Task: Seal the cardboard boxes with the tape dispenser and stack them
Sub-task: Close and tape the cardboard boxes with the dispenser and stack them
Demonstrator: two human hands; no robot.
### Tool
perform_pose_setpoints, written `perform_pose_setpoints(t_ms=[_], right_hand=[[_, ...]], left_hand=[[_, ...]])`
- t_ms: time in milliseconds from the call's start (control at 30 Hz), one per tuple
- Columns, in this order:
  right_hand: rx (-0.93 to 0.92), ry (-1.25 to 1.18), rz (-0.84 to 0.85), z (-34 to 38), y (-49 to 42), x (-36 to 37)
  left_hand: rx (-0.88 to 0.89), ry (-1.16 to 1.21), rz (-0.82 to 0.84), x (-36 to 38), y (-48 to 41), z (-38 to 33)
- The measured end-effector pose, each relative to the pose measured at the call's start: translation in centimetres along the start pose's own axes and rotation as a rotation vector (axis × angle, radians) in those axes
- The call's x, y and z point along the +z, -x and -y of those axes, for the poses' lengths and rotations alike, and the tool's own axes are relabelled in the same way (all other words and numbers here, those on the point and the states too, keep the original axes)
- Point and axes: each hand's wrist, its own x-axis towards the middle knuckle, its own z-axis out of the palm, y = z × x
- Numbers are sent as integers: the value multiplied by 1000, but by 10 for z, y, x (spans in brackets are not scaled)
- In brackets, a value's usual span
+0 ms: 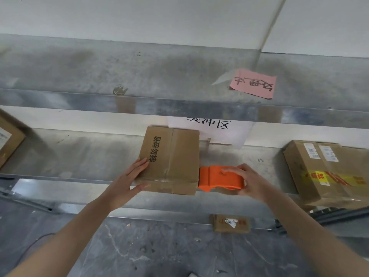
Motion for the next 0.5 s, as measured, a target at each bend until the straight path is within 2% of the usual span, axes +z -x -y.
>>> perform_pose_setpoints(t_ms=[200,267,367,433,500], right_hand=[[1,12,-1,-4,-24,-2],[8,55,15,-4,-26,-3],[32,213,35,-3,-17,-1],[15,241,-66,8,-9,3],[-71,152,-286,35,-3,13]], left_hand=[[-12,92,-150,12,-2,-2],[-26,17,-222,14,-7,-2],[72,-161,-312,16,-13,0],[155,-268,-355,17,-15,3],[196,-333,-365,20,-16,4]])
